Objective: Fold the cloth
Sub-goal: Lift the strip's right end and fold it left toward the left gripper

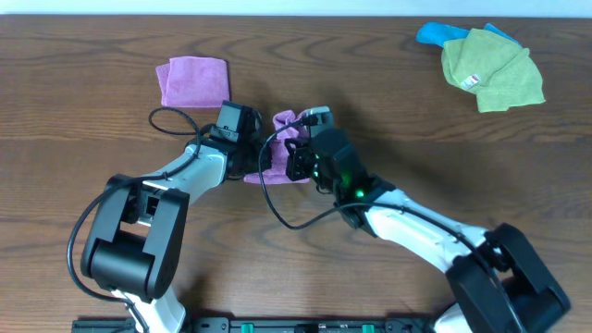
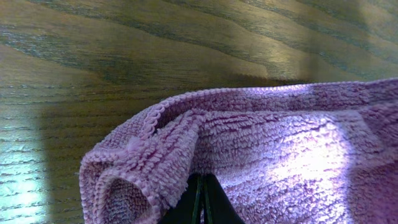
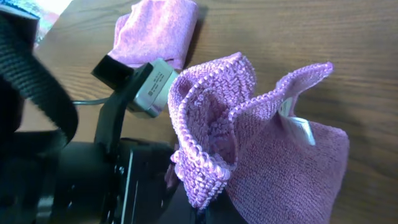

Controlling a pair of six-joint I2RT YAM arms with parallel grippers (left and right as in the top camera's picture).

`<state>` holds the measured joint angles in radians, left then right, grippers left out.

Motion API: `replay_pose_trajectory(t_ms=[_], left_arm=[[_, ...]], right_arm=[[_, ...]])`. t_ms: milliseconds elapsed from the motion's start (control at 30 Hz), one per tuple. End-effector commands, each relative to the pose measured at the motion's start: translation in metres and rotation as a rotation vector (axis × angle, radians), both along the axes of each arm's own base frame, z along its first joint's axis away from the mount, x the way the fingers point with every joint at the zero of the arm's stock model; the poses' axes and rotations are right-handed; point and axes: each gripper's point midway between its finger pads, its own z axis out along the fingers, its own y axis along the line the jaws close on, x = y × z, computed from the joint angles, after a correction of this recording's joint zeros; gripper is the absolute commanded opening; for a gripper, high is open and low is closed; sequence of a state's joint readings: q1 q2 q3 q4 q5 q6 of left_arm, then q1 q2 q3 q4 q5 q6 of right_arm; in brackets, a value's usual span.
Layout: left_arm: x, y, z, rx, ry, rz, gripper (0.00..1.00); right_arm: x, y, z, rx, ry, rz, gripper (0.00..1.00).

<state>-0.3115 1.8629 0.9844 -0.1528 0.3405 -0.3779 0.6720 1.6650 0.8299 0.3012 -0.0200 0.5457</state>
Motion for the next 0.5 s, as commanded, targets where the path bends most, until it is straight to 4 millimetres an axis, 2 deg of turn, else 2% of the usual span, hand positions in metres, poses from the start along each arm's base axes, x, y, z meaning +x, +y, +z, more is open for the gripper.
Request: replay_pose_trajectory(t_ms=[0,267,467], left_arm=[[0.001,-0.001,-0.006,0.000,0.023,0.012,0.06],[0.002,0.006,0.002,-0.001,0.018,0.027,0.05],[0.013,0.011,0.036,-0.027,-0.068,0.036,0.06]], right_arm=[[0.005,0.013,0.005,0.037,0.014,0.001,0.01],[0.002,0.017,0.005,0.047,0.026,0.026,0.01],[0.002,0.017,0.005,0.046,0.027,0.026,0.01]])
